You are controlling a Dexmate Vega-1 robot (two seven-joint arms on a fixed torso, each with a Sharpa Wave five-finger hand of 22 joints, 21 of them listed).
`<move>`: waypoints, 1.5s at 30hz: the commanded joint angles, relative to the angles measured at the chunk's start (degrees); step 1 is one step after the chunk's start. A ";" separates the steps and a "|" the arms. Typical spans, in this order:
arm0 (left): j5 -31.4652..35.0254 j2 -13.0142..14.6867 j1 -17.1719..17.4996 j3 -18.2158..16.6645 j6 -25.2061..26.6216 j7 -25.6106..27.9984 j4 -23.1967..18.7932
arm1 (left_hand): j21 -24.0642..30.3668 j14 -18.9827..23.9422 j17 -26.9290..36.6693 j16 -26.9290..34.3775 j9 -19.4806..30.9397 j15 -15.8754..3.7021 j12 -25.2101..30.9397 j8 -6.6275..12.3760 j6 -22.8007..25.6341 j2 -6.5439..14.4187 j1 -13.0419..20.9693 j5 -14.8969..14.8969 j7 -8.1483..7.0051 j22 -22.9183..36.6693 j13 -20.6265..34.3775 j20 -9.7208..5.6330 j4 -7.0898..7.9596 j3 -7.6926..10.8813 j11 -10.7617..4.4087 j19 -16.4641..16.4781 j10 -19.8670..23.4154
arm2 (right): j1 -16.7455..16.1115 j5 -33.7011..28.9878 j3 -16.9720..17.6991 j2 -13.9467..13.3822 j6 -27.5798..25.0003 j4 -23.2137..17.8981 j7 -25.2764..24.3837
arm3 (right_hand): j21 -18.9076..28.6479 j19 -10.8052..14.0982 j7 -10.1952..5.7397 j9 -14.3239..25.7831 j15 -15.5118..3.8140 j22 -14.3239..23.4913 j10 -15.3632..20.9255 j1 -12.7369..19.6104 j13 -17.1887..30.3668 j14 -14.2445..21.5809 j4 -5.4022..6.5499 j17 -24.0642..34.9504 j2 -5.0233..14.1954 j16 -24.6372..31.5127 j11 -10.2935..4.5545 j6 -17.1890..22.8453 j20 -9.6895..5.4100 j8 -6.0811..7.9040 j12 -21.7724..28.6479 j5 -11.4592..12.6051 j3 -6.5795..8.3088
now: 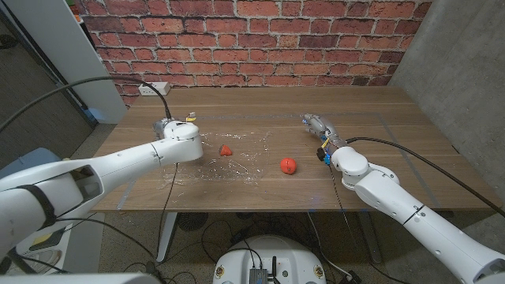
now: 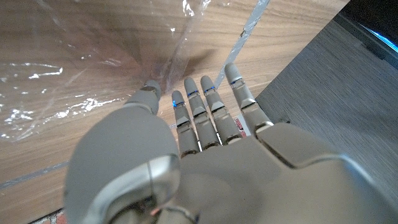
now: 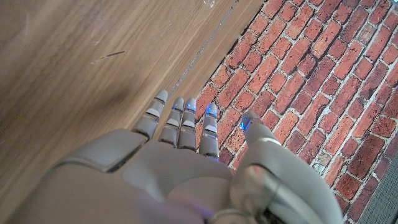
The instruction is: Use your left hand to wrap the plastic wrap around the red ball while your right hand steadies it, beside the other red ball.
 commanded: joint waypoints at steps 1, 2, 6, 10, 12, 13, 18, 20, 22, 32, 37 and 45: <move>4.90 -3.36 -3.67 7.43 0.08 -4.41 5.51 | -0.16 1.32 -0.21 0.39 0.20 -2.72 1.04 1.05 2.77 0.48 0.29 0.16 0.06 0.14 -0.28 -0.08 -0.74 0.48 -0.51 -0.20 2.66 | 0.02 0.18 0.08 0.41 1.00 1.01 -0.19 | 0.16 -0.05 0.05 0.13 -0.18 0.15 0.58 0.40 0.32 0.28 0.38 0.15 0.06 0.38 -0.17 0.29 -0.10 -0.19 0.16 -0.21 0.25; 6.71 -3.77 -3.49 7.81 0.08 -5.20 6.09 | -0.21 1.79 -0.32 0.38 0.26 -3.19 1.62 1.55 4.70 0.58 0.38 0.19 0.04 0.15 -0.45 -0.08 -0.99 0.77 -1.35 -0.19 4.70 | -0.03 0.19 0.09 0.46 1.05 1.08 -0.26 | 0.19 0.00 0.09 0.13 -0.08 0.15 0.65 0.40 0.32 0.35 0.39 0.16 0.06 0.41 -0.07 0.29 -0.12 -0.20 0.18 -0.22 0.26; 13.52 -5.69 -2.27 8.07 0.08 -8.09 8.75 | -0.35 3.53 -0.67 0.36 0.51 -4.56 3.37 3.04 10.42 0.86 2.46 0.44 0.51 0.17 -0.25 -0.09 -2.76 2.30 -3.15 -0.25 9.77 | -0.34 0.27 0.19 0.64 1.27 1.27 -0.63 | 0.20 -0.01 0.11 0.13 -0.02 0.15 0.69 0.40 0.33 0.33 0.42 0.18 0.06 0.41 -0.08 0.31 -0.13 -0.20 0.18 -0.23 0.27; 14.14 -6.19 -1.47 7.82 -0.01 -4.50 9.31 | -0.12 5.07 -0.61 0.77 0.92 -5.84 5.75 4.91 16.38 2.08 6.11 0.88 1.38 0.20 0.55 -0.35 -4.05 4.15 -4.20 0.24 15.84 | -0.53 0.34 0.27 0.66 1.30 1.33 -0.82 | 0.22 0.00 0.17 0.13 0.00 0.15 0.77 0.39 0.35 0.42 0.48 0.22 0.06 0.46 0.12 0.34 -0.17 -0.20 0.19 -0.24 0.27; 13.48 -5.74 -0.55 6.61 -0.30 -1.59 8.04 | 0.01 6.17 -0.60 1.10 1.24 -6.45 6.83 5.67 18.37 2.54 8.27 1.10 1.65 0.22 1.09 -0.52 -4.41 5.16 -4.96 0.34 18.60 | -0.66 0.42 0.37 0.64 1.34 1.31 -0.91 | 0.23 0.00 0.20 0.13 -0.01 0.15 0.74 0.39 0.35 0.35 0.50 0.23 0.07 0.44 0.12 0.34 -0.20 -0.21 0.17 -0.25 0.28; 13.12 -5.51 0.12 5.65 -0.45 0.01 7.22 | 0.03 6.55 -0.57 1.24 1.32 -6.58 6.99 5.78 18.60 2.61 8.39 1.10 1.65 0.23 1.19 -0.55 -4.28 5.23 -4.95 0.36 18.99 | -0.69 0.45 0.40 0.61 1.33 1.31 -0.92 | 0.23 -0.01 0.18 0.13 0.02 0.15 0.73 0.40 0.36 0.35 0.51 0.24 0.08 0.45 0.02 0.34 -0.20 -0.22 0.17 -0.25 0.29; 11.77 -4.11 2.20 3.04 0.02 5.38 1.99 | 0.17 9.30 -0.40 2.07 2.10 -7.85 8.59 6.04 18.90 2.79 9.04 0.77 2.38 0.24 2.14 -0.88 -3.59 5.46 -5.71 0.34 21.81 | -0.92 0.57 0.63 0.42 1.49 1.30 -0.95 | 0.26 -0.03 0.19 0.14 0.03 0.15 0.77 0.41 0.37 0.34 0.55 0.27 0.09 0.46 0.02 0.32 -0.18 -0.24 0.16 -0.26 0.31; 10.70 -2.95 2.92 1.75 -0.24 6.41 -1.14 | 0.13 9.86 -0.36 2.23 2.24 -8.00 8.76 6.09 18.96 2.81 9.09 0.67 2.46 0.24 2.36 -1.00 -3.49 5.45 -6.01 0.18 21.84 | -1.01 0.63 0.74 0.37 1.80 1.44 -0.88 | 0.26 -0.04 0.19 0.14 -0.03 0.15 0.73 0.42 0.38 0.28 0.57 0.29 0.09 0.44 0.04 0.32 -0.16 -0.25 0.14 -0.27 0.33; 9.43 -1.61 3.54 0.40 -0.76 6.93 -4.41 | 0.07 10.21 -0.23 2.39 2.38 -8.34 9.09 6.18 19.12 2.89 9.23 0.57 2.47 0.24 2.59 -1.09 -3.44 5.40 -6.09 -0.06 22.21 | -1.07 0.68 0.82 0.33 2.13 1.59 -0.75 | 0.28 -0.05 0.19 0.14 -0.03 0.16 0.83 0.44 0.39 0.28 0.59 0.31 0.10 0.45 -0.16 0.32 -0.16 -0.25 0.16 -0.27 0.35; 2.97 4.26 6.45 -6.64 -5.61 7.37 -18.61 | 0.05 10.53 -0.04 2.29 2.96 -8.27 9.81 6.61 19.92 3.10 9.67 0.33 4.04 0.24 3.55 -1.26 -3.22 5.43 -5.94 -0.39 22.13 | -1.92 1.10 1.46 0.28 4.39 2.81 -0.36 | 0.29 -0.12 0.19 0.14 -0.04 0.16 0.80 0.48 0.43 0.30 0.63 0.35 0.05 0.47 0.02 0.34 -0.17 -0.27 0.11 -0.29 0.38; 1.30 5.51 6.78 -8.21 -8.28 6.76 -22.16 | 0.09 10.70 0.04 2.33 3.12 -8.43 10.04 6.65 19.95 3.08 9.86 0.31 4.12 0.24 3.81 -1.33 -3.26 5.43 -5.91 -0.38 22.18 | -2.63 1.17 1.84 -0.03 5.50 3.16 -0.21 | 0.32 -0.11 0.21 0.14 -0.01 0.16 0.77 0.49 0.44 0.26 0.64 0.37 0.01 0.46 0.05 0.35 -0.11 -0.27 0.08 -0.30 0.38; 1.32 4.76 5.50 -7.55 -9.86 5.57 -23.23 | 0.19 10.99 0.04 2.26 3.42 -8.31 10.39 6.71 19.99 3.04 10.02 0.30 4.24 0.25 4.30 -1.42 -3.18 5.46 -5.88 -0.29 22.09 | -3.34 1.25 2.31 -1.27 6.55 3.43 1.04 | 0.85 0.56 0.26 0.08 -0.40 0.14 7.95 0.87 0.29 3.05 0.34 0.27 -0.29 1.50 -3.03 7.97 0.08 1.95 2.34 -0.34 0.52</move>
